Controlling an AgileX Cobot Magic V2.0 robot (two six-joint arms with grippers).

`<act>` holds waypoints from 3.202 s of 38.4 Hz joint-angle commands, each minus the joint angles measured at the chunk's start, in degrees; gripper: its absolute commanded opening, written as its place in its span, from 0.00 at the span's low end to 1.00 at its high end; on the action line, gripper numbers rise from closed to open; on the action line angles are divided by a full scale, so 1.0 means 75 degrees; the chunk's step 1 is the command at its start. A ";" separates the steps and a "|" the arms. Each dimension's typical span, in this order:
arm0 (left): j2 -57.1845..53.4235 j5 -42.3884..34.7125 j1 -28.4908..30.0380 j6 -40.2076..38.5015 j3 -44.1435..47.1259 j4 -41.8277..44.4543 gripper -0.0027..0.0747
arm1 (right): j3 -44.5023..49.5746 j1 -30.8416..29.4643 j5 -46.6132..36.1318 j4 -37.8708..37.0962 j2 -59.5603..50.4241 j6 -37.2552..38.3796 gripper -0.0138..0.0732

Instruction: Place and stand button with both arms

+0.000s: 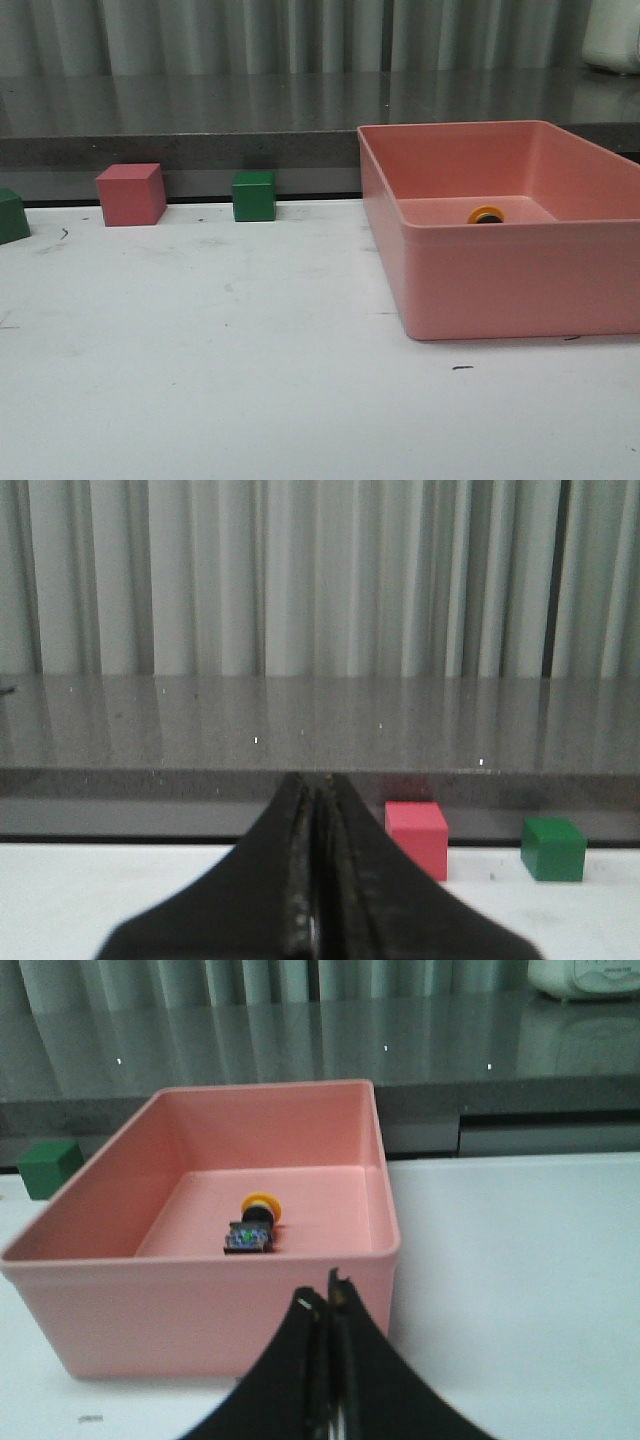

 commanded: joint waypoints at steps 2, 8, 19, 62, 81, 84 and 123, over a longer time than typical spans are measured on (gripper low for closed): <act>0.0417 -0.0090 -0.0004 -0.0081 -0.1287 -0.0066 0.01 | -0.1188 -0.0028 -0.0058 0.0092 0.0134 -0.0044 0.08; 0.1642 0.0868 -0.0004 -0.0081 -0.2412 -0.0066 0.01 | -0.2534 -0.0028 0.0894 0.0250 0.1405 -0.0044 0.08; 0.3176 0.0625 -0.0004 -0.0081 -0.2737 -0.0066 0.01 | -0.3666 -0.0028 0.1119 0.0252 0.3537 -0.0044 0.08; 0.3174 0.0678 -0.0004 -0.0081 -0.2737 -0.0066 0.91 | -0.6636 0.0679 0.0985 0.0315 0.8981 -0.0044 0.90; 0.3174 0.0678 -0.0004 -0.0081 -0.2737 -0.0066 0.91 | -1.0440 0.1215 0.3698 0.0395 1.3059 0.1051 0.90; 0.3174 0.0678 -0.0004 -0.0081 -0.2737 -0.0066 0.91 | -1.0965 0.1146 0.4184 0.0395 1.3650 0.1195 0.90; 0.3174 0.0678 -0.0004 -0.0081 -0.2737 -0.0066 0.91 | -1.1901 0.0873 0.4601 0.0395 1.5513 0.1417 0.50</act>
